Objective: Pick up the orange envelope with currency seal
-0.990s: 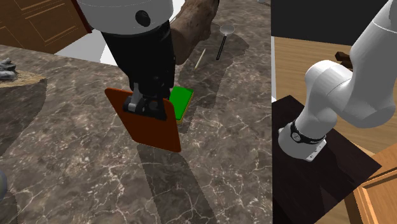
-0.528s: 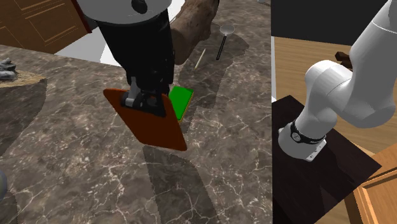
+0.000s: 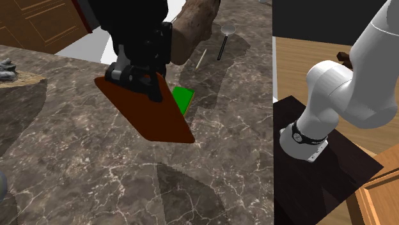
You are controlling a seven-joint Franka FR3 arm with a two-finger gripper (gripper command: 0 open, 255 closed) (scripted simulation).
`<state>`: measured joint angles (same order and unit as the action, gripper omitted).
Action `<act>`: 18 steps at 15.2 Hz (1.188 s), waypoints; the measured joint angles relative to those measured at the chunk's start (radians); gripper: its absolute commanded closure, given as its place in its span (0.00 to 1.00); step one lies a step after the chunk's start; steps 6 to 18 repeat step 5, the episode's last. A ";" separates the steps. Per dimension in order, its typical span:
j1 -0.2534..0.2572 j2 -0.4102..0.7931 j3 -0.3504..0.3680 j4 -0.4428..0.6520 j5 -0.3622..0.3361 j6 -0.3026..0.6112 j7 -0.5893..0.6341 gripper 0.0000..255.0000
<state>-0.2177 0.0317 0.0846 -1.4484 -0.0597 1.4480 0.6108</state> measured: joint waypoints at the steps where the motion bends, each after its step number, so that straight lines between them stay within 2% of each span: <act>1: 0.000 0.004 0.000 0.020 0.000 -0.016 0.000 1.00; 5: 0.002 0.028 0.002 0.101 -0.003 -0.074 -0.001 1.00; 18: 0.002 0.028 0.002 0.101 -0.003 -0.074 -0.001 1.00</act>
